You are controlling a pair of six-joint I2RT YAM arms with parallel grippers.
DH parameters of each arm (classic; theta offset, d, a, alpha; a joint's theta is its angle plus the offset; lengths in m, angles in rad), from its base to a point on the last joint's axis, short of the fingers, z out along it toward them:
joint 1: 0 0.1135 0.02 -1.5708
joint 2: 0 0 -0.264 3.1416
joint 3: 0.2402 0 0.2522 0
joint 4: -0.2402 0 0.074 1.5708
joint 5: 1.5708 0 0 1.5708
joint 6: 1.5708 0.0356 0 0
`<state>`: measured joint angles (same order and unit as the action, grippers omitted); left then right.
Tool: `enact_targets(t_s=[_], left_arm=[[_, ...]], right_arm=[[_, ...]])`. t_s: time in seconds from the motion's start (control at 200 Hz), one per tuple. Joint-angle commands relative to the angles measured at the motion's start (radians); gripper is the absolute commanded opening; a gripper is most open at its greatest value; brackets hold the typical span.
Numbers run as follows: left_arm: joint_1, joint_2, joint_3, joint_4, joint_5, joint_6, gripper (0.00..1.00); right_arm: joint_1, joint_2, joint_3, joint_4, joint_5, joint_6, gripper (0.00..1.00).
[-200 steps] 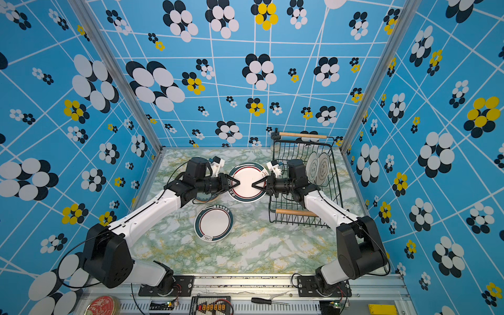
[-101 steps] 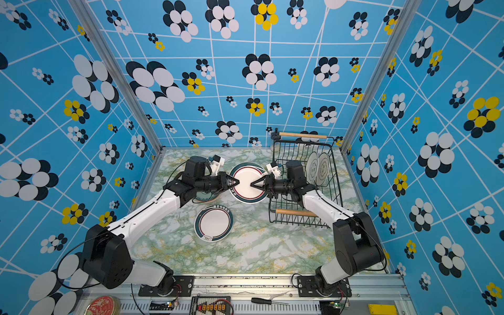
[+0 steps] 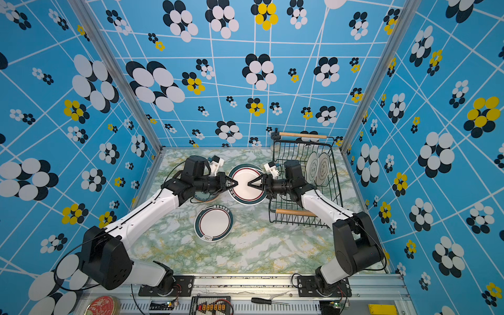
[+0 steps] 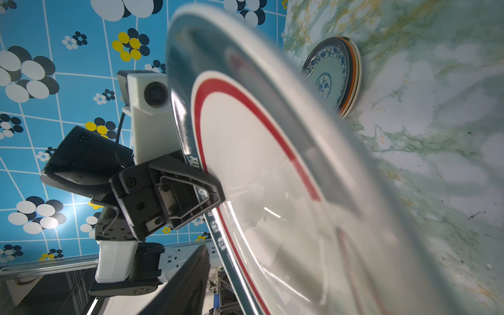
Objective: Unload the plates from the dish rack
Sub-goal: Place the plate among the plates.
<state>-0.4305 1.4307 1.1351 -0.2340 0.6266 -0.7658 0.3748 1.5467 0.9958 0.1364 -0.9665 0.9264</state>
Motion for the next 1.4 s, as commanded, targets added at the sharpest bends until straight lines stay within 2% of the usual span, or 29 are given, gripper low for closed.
enact_targets(t_s=[0.0, 0.21, 0.31, 0.435, 0.54, 0.65, 0.785, 0.905, 1.005, 1.055, 1.15, 1.18, 1.394], left_arm=[[0.028, -0.049, 0.024, -0.058, 0.003, 0.028, 0.00], [0.087, -0.112, 0.002, -0.093, 0.014, 0.028, 0.00], [0.124, -0.151, -0.007, -0.139, 0.008, 0.026, 0.00], [0.178, -0.210, -0.025, -0.250, -0.040, 0.038, 0.00], [0.226, -0.258, -0.061, -0.338, -0.079, 0.050, 0.00], [0.257, -0.311, -0.110, -0.404, -0.121, 0.057, 0.00], [0.266, -0.353, -0.149, -0.484, -0.200, 0.064, 0.00], [0.267, -0.380, -0.182, -0.528, -0.247, 0.068, 0.00], [0.268, -0.395, -0.199, -0.576, -0.297, 0.076, 0.00], [0.267, -0.400, -0.208, -0.597, -0.320, 0.079, 0.00], [0.269, -0.409, -0.234, -0.607, -0.337, 0.076, 0.00], [0.268, -0.413, -0.245, -0.603, -0.334, 0.074, 0.00], [0.269, -0.449, -0.311, -0.581, -0.336, 0.054, 0.00]], right_arm=[[-0.004, -0.002, 0.049, -0.047, 0.021, -0.056, 0.72], [-0.039, 0.000, 0.066, -0.087, 0.046, -0.066, 0.74], [-0.058, -0.010, 0.102, -0.211, 0.087, -0.144, 0.75], [-0.080, -0.038, 0.218, -0.523, 0.248, -0.343, 0.75], [-0.106, -0.060, 0.297, -0.692, 0.369, -0.441, 0.76], [-0.130, -0.081, 0.356, -0.818, 0.504, -0.508, 0.76], [-0.136, -0.104, 0.425, -0.946, 0.758, -0.567, 0.79], [-0.139, -0.125, 0.452, -0.996, 0.925, -0.588, 0.85], [-0.140, -0.137, 0.457, -1.014, 1.012, -0.597, 0.87], [-0.140, -0.137, 0.458, -1.021, 1.037, -0.597, 0.93], [-0.142, -0.134, 0.457, -1.029, 1.055, -0.598, 0.95], [-0.142, -0.132, 0.455, -1.027, 1.055, -0.598, 0.99], [-0.142, -0.114, 0.455, -1.034, 1.070, -0.601, 0.99]])
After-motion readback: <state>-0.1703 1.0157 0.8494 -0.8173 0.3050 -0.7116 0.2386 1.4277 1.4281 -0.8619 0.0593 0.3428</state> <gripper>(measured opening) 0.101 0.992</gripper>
